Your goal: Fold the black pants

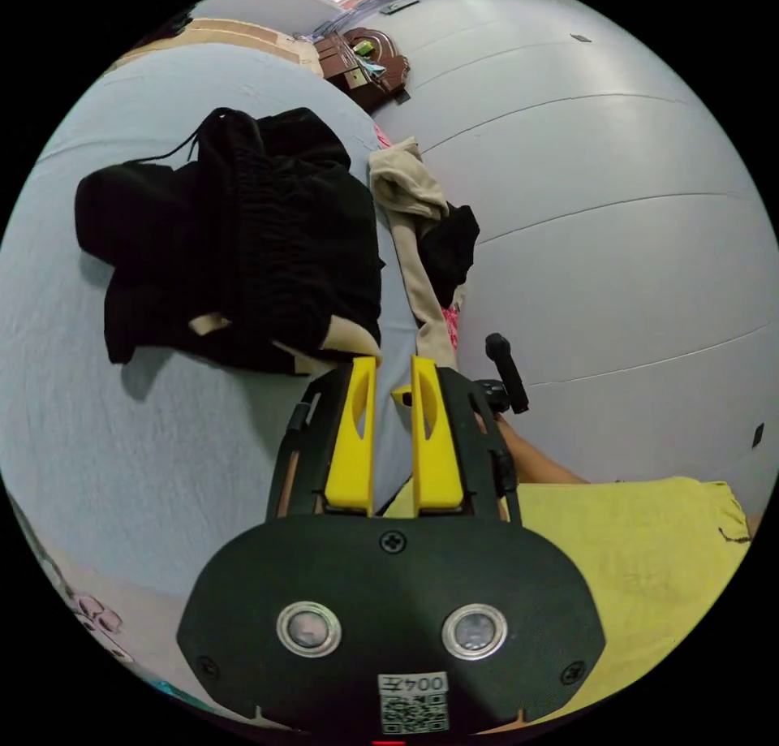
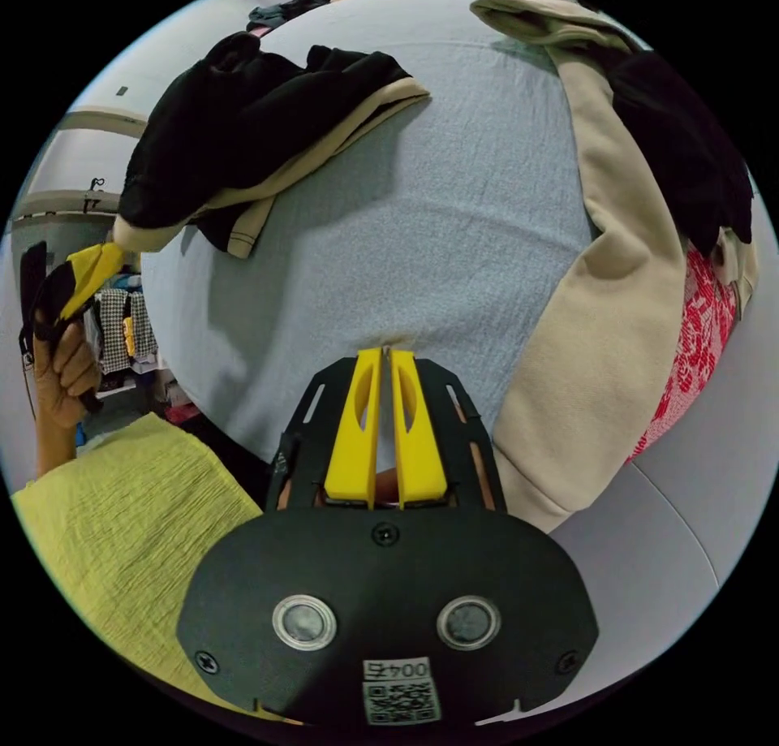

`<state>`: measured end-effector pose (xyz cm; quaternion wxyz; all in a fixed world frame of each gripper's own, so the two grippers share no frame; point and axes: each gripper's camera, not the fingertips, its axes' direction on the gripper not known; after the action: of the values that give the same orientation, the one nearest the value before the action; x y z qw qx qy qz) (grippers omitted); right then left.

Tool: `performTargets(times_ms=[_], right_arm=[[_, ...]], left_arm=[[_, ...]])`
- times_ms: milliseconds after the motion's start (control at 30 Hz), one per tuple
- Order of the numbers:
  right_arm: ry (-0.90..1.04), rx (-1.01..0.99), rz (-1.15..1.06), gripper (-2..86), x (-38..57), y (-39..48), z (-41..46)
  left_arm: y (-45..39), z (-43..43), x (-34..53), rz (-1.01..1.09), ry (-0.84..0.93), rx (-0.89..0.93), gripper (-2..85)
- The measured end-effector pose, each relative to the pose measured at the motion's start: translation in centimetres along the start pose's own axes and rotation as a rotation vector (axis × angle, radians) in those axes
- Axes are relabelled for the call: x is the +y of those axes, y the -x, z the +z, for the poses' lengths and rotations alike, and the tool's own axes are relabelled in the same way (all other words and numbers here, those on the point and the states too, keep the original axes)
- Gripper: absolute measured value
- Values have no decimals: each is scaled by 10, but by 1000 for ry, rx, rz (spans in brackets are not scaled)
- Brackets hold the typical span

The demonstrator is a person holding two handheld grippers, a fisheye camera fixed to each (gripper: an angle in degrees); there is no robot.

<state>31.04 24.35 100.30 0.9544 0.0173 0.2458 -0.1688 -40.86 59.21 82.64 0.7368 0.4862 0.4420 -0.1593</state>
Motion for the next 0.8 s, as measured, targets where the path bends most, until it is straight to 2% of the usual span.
performTargets(times_ms=[100, 433, 567, 700, 800], right_arm=[[-29, -8, -8, 19, 7, -1, 0], [-15, 71, -121, 27, 11, 15, 0], [-73, 33, -126, 30, 22, 11, 0], [-131, -36, -60, 33, 32, 4, 0], [-129, 9, -54, 36, 30, 14, 0]], left_arm=[[9, 0, 18, -33, 27, 59, 73], [33, -4, 57, -177, 8, 24, 70], [42, -12, 63, -221, -3, 35, 76], [55, -27, 59, -241, -72, 64, 92], [70, -33, 47, -255, -121, 106, 123]])
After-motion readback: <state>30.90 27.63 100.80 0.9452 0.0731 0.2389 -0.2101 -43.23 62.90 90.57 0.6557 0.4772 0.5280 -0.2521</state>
